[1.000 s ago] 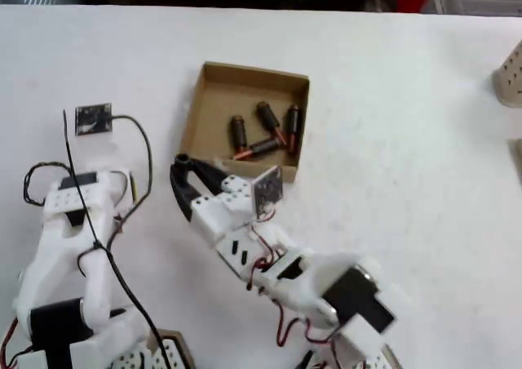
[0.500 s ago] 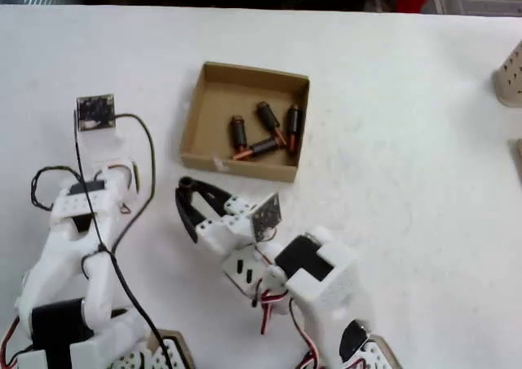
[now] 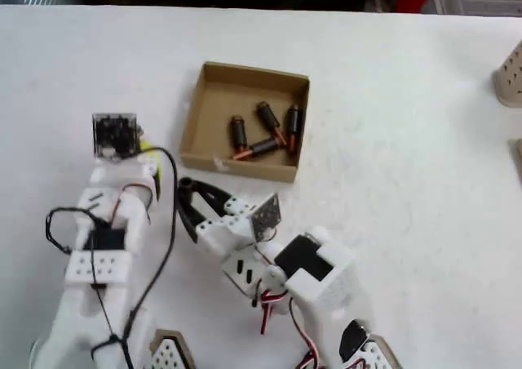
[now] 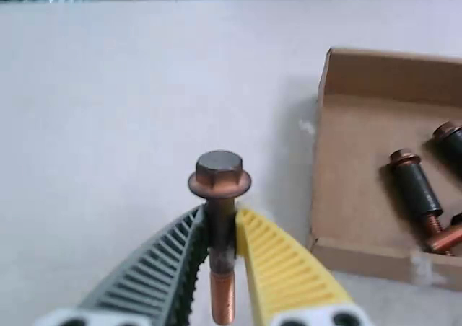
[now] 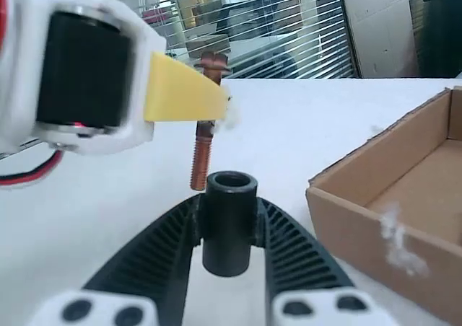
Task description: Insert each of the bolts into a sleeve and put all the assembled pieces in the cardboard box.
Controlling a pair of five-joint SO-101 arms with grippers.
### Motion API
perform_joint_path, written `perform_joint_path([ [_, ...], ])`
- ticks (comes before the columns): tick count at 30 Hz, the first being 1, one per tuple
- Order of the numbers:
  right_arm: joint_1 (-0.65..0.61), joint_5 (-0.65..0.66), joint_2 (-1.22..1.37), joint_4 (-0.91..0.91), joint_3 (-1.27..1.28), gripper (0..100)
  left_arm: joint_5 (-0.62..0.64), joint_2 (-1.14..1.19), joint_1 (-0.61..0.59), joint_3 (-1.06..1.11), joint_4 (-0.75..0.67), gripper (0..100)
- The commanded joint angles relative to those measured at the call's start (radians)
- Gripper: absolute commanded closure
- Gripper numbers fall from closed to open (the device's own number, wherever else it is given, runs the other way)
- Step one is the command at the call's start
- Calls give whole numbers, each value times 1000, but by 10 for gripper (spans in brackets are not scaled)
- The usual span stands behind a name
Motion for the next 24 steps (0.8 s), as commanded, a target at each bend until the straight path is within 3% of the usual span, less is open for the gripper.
perform_joint_path([
  [1, -4, 12, -4, -24, -6, 982, 12, -139, 15, 14, -61, 980],
  [5, -4, 12, -4, -22, -6, 982, 28, -202, 18, 15, -100, 980],
  [11, -4, 12, -2, -22, -6, 982, 187, -211, 74, 17, -120, 979],
  [24, -4, 12, -10, 39, -12, 982, 195, -214, 139, 32, -66, 979],
])
